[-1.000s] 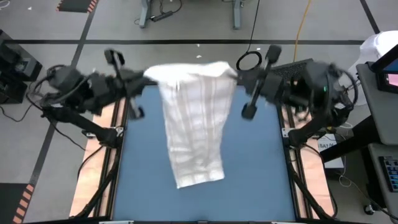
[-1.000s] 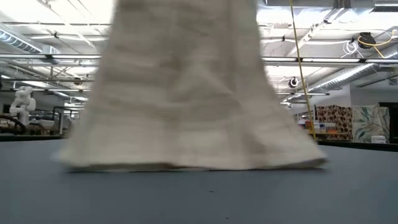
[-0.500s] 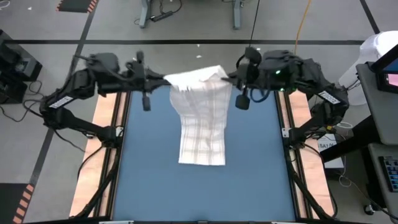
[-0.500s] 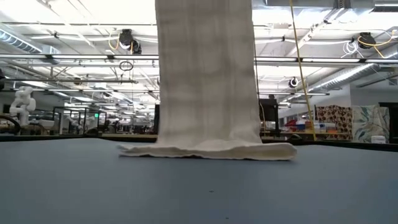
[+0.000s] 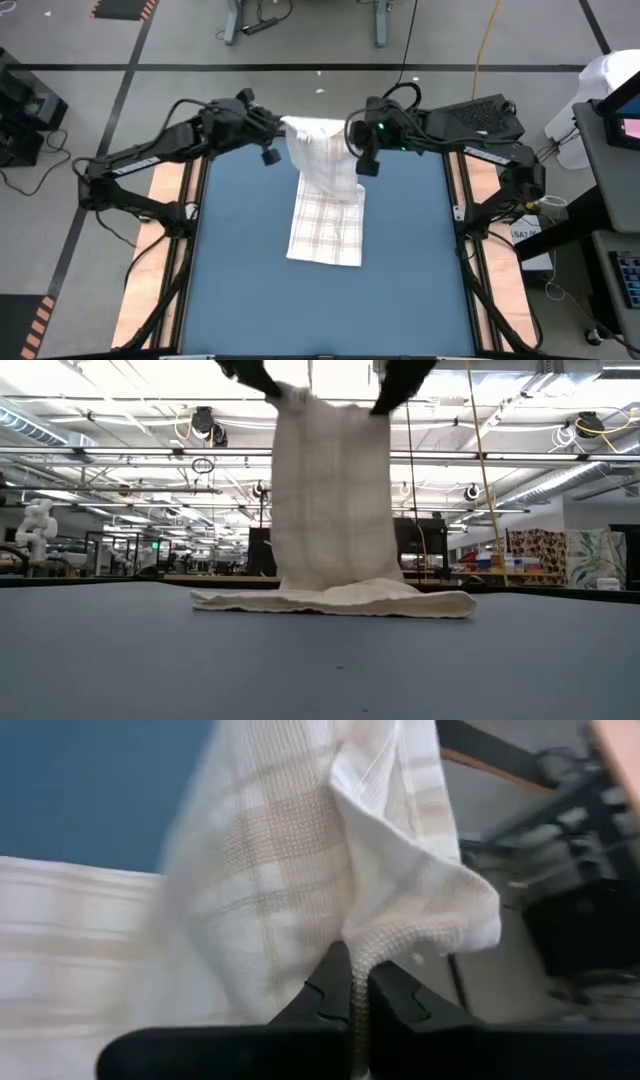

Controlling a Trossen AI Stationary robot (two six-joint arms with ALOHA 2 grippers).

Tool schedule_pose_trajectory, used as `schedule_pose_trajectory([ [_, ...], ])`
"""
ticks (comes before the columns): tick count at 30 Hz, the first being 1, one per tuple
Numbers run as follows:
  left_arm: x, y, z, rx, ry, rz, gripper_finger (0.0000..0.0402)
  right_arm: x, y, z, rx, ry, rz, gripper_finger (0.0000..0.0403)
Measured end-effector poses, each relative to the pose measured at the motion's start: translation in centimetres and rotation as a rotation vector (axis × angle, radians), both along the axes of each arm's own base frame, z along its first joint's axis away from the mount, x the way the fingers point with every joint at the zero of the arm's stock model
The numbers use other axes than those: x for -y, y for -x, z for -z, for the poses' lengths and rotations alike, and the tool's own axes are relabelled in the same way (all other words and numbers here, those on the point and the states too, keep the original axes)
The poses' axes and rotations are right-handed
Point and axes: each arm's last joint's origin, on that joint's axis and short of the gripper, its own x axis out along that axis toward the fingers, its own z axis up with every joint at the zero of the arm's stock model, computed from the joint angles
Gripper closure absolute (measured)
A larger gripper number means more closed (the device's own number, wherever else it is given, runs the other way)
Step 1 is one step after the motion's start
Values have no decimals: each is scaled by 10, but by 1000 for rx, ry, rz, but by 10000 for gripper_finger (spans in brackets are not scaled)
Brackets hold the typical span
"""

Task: Roll towel into tight, uniform cylinder
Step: Roll the white towel

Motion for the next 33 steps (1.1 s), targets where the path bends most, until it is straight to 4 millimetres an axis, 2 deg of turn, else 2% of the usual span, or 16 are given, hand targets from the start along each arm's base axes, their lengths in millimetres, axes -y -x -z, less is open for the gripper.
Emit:
schedule_pose_trajectory([
  [3,-27,-8,8,37,-87,-51,393,36,4,15,12,70,56,403],
  [5,-45,-12,12,54,-116,-63,393,60,12,19,28,114,100,403],
  [9,-78,-17,16,119,-152,-41,393,99,31,8,100,211,182,402],
  [12,-100,-17,22,140,-157,-44,393,118,44,3,171,206,164,402],
  [16,-125,-19,40,114,-129,-50,393,141,52,12,171,174,188,402],
  [21,-148,-28,64,84,-95,-48,393,165,50,39,102,118,226,402],
  [28,-163,-34,82,68,-84,-67,393,188,33,80,27,54,254,400],
  [33,-166,-35,87,55,-79,-86,393,192,34,86,-21,83,391,375],
])
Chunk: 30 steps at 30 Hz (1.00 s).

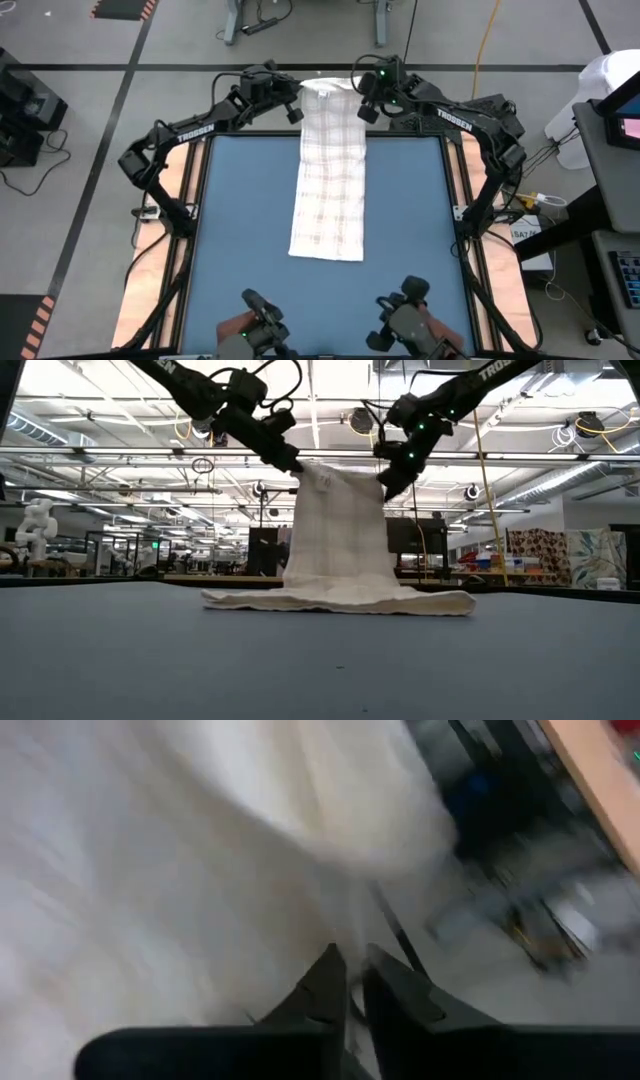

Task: Roll towel into tight, uniform cylinder
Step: Roll the white towel

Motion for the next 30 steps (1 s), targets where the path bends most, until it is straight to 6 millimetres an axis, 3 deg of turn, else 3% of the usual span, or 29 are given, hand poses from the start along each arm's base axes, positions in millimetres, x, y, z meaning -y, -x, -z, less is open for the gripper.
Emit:
schedule_pose_trajectory([
  [3,-1,1,-1,1,-8,-27,392,-2,7,-3,-32,6,74,350],
  [7,-2,2,0,-3,-7,-39,392,-19,14,-17,-17,-41,93,310],
  [11,-3,3,0,-4,-7,-50,392,-48,18,-20,86,-330,-2,281],
  [13,-3,3,0,-3,-7,-50,387,-69,10,-15,148,-508,-109,275],
  [15,-3,3,0,-4,-6,-49,375,-94,-3,2,149,-627,-216,274],
  [19,-3,3,0,-4,-7,-50,326,-145,-28,56,91,-705,-317,278],
  [23,-3,3,0,-4,-7,-57,260,-194,-44,101,188,-733,-378,291],
  [27,-6,7,0,-7,-1,-115,196,-238,-47,135,351,-728,-417,313],
  [30,-6,9,3,0,51,-170,166,-260,-36,156,368,-695,-354,336],
])
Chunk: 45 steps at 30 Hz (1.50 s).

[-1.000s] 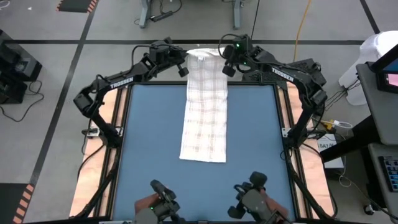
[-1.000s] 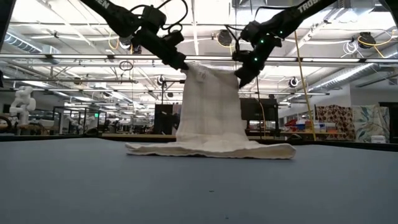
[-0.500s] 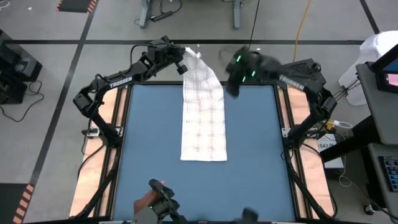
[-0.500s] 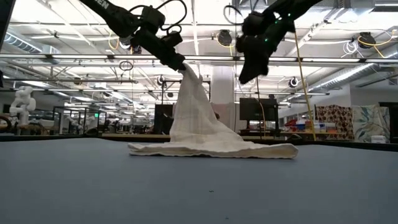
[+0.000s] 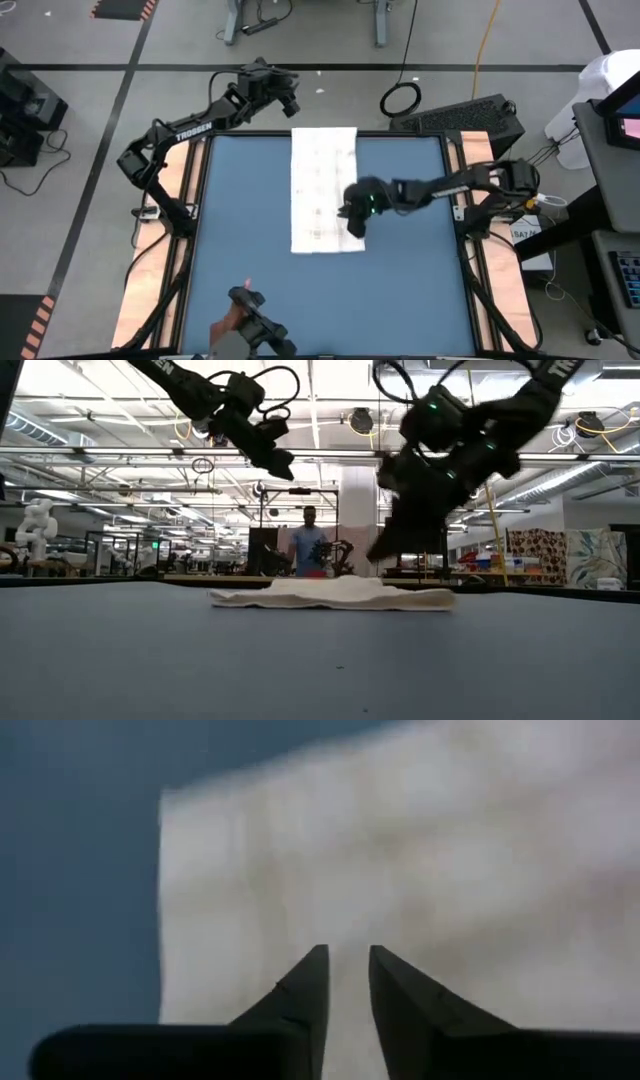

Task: Roll towel into tight, uniform cylinder
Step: Roll the white towel

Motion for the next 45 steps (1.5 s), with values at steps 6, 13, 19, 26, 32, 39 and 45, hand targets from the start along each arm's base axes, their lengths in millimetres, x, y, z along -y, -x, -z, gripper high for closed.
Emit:
schedule_pose_trajectory([
  [6,20,-4,12,26,294,201,153,-10,22,28,-98,-4,144,396],
  [13,66,-17,53,-163,671,353,171,-14,23,50,-118,-50,208,401],
  [19,120,-24,99,-279,901,506,217,-27,23,51,-126,-50,174,402],
  [26,182,-16,154,-395,1052,538,252,-42,25,51,-149,-45,107,402],
  [32,223,-12,183,-383,1013,565,261,-48,28,42,-132,-39,57,403],
  [39,248,-11,189,-406,968,514,261,-59,29,26,-66,-34,21,403],
  [45,272,-17,183,-403,922,548,261,-69,24,20,29,46,63,403],
])
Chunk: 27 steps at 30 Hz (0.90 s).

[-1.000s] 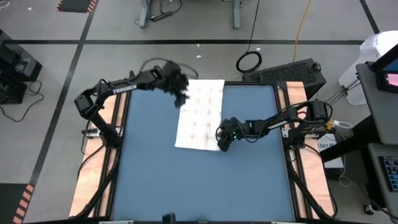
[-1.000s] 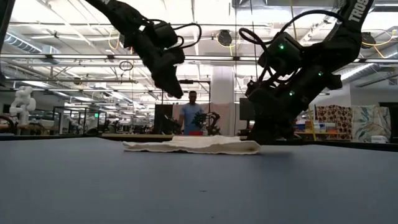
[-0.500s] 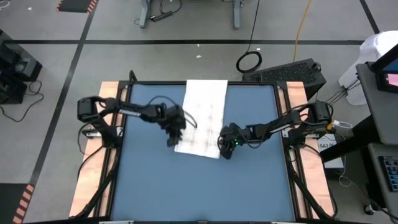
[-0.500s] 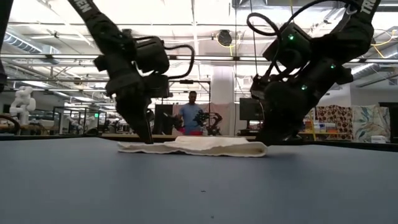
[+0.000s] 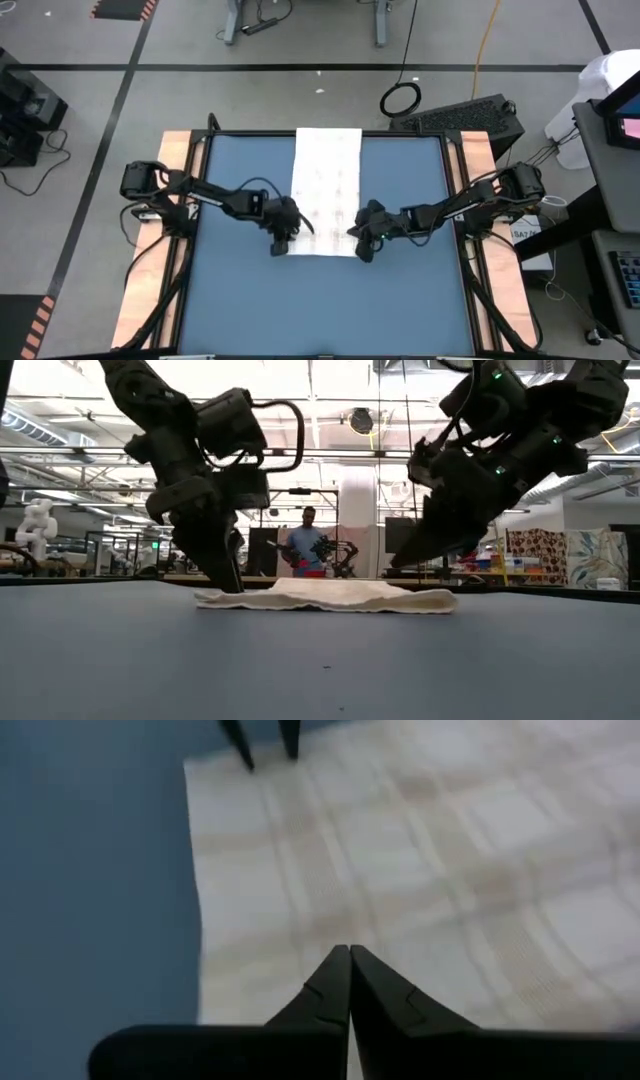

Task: Roll towel into tight, uniform cylinder
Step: Roll the white towel

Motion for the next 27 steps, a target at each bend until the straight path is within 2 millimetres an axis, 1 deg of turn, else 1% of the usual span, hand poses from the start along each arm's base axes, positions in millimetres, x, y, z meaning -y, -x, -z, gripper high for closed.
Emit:
schedule_pose_trajectory([
  [5,18,-7,-6,77,-68,19,261,-15,-7,2,95,47,40,403],
  [10,36,-15,-13,198,-115,27,261,-27,-8,12,104,89,61,403],
  [12,43,-17,-16,248,-176,-2,261,-30,-8,18,95,97,90,403],
  [15,52,-20,-22,334,-312,-103,261,-33,-7,25,81,105,122,403],
  [17,57,-21,-26,384,-371,-154,261,-35,-8,28,94,109,141,403],
  [20,61,-23,-23,404,-374,-184,261,-37,-8,32,100,110,152,403],
  [27,60,-26,-11,386,-328,-247,261,-38,-7,33,89,114,151,403],
])
